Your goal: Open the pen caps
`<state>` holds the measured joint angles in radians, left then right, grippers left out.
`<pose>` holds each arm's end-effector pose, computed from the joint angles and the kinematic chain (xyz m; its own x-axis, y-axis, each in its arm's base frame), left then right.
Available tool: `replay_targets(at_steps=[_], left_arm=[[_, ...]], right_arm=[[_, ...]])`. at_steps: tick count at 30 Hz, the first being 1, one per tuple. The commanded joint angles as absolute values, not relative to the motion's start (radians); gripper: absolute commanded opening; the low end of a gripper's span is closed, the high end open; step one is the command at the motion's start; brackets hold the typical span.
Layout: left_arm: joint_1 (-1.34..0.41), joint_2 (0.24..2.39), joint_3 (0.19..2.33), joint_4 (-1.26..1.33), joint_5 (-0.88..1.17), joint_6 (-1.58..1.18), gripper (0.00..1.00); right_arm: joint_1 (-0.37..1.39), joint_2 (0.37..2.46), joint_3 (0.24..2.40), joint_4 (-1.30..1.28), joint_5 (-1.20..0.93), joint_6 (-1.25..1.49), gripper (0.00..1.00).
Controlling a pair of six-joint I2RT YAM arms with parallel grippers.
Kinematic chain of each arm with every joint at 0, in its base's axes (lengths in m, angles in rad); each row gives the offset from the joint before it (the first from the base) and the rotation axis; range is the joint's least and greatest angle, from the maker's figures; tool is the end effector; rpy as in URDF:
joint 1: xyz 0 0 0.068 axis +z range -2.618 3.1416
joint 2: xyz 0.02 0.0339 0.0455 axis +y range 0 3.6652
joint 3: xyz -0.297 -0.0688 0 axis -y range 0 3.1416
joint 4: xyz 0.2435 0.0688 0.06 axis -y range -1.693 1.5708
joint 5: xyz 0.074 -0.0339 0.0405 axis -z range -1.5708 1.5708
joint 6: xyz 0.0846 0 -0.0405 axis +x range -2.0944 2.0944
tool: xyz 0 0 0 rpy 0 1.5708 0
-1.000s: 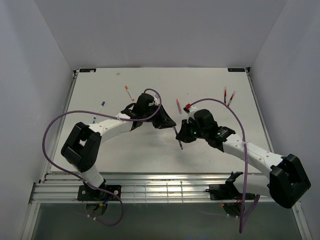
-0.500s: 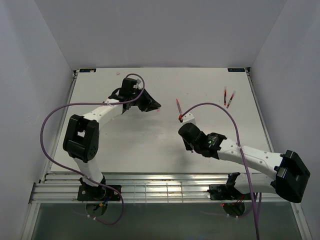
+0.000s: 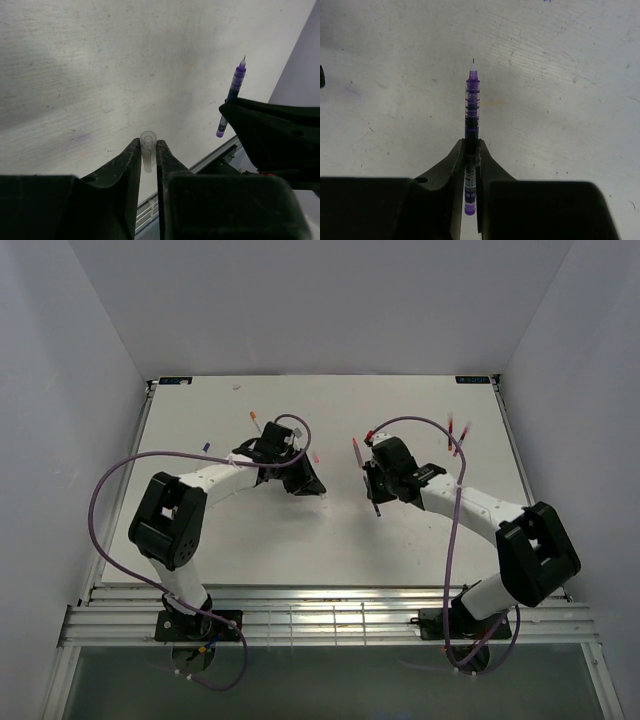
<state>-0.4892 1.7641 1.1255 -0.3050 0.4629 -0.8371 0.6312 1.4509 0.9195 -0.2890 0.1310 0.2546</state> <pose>0.3320 -0.2195 0.1868 -0.9627 -0.2404 -0.1245 -0.0944 0.7290 -0.6780 0.2749 0.1873 0.2212 -0.7007 -0.2029 -0.6840 -0.3479 0.9342 0.0793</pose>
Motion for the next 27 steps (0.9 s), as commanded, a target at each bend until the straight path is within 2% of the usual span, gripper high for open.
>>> replay_targets(at_steps=[1, 13, 27], left_arm=[[-0.532, 1.802, 1.164, -0.374, 0.372, -0.758, 0.01], [-0.554, 1.933, 1.252, -0.419, 0.341, -0.715, 0.01], [-0.555, 1.982, 1.295, -0.474, 0.255, -0.709, 0.04]], right_arm=[[0.604, 1.543, 0.997, -0.244, 0.035, 0.201, 0.08], [0.548, 1.733, 1.043, -0.164, 0.011, 0.181, 0.08], [0.541, 1.763, 1.026, -0.138, 0.098, 0.215, 0.08]])
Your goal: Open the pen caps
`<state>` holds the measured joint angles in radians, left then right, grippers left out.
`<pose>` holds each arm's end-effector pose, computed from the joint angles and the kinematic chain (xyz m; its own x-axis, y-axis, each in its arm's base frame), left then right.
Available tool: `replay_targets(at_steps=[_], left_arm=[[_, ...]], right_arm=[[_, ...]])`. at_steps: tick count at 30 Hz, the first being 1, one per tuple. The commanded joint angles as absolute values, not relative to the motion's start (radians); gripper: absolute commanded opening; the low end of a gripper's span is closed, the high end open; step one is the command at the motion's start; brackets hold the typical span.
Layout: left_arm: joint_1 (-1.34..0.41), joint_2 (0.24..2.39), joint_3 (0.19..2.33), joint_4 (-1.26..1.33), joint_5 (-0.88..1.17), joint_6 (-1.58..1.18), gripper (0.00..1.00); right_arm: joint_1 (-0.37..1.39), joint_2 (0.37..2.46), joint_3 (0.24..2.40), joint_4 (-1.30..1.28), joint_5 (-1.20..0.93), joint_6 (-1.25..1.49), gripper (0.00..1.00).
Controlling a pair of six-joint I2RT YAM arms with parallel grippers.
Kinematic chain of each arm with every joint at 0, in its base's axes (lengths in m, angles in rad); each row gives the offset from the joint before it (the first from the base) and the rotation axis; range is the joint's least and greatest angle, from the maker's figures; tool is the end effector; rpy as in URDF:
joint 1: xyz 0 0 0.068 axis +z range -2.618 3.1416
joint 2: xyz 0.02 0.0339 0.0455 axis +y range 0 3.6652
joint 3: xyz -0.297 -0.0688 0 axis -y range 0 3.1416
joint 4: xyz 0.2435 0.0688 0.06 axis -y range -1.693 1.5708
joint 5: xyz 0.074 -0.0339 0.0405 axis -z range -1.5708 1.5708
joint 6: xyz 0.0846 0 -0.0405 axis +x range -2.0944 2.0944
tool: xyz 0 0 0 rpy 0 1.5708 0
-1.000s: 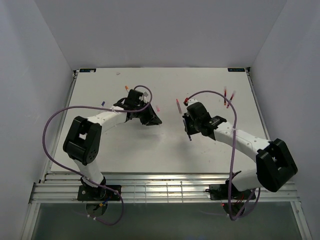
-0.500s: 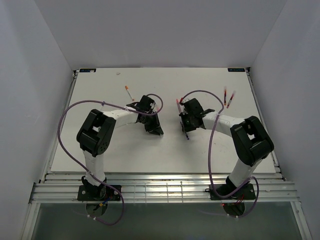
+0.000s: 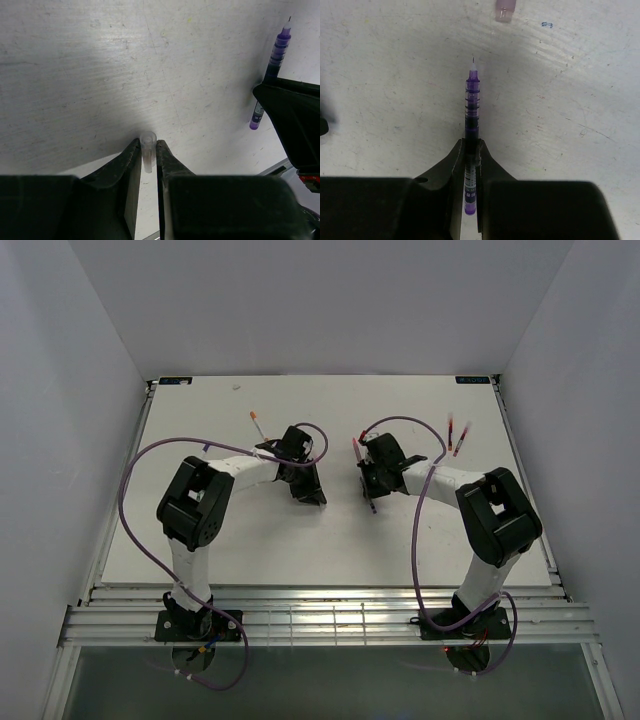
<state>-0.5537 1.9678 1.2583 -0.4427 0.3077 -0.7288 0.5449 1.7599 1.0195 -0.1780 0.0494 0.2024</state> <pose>0.3451 -0.2434 0.1330 -0.9832 -0.1384 -0.1189 -0.0656 0.8764 -0.4771 0.3376 0.1998 0.1593 -0.7646 -0.2287 -0.6026 -0.3454 0.9347 0.0836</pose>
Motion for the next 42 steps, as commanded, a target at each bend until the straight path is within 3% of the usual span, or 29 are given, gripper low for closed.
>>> replay_targets(at_steps=[1, 8, 14, 33, 42], left_arm=[[-0.554, 1.991, 1.301, -0.486, 0.249, -0.706, 0.04], [-0.554, 2.017, 1.309, -0.505, 0.233, -0.698, 0.08], [-0.555, 2.022, 1.286, -0.506, 0.204, -0.699, 0.15], [-0.554, 2.019, 1.241, -0.511, 0.152, -0.699, 0.42], [-0.554, 2.000, 1.226, -0.511, 0.143, -0.699, 0.46]], right_arm=[[0.543, 1.764, 1.025, -0.138, 0.107, 0.216, 0.08], [0.540, 1.779, 1.003, -0.121, 0.129, 0.225, 0.08], [0.540, 1.787, 0.982, -0.101, 0.107, 0.224, 0.16], [0.537, 1.795, 0.963, -0.083, 0.075, 0.227, 0.26], [0.537, 1.793, 0.960, -0.083, 0.069, 0.229, 0.35]])
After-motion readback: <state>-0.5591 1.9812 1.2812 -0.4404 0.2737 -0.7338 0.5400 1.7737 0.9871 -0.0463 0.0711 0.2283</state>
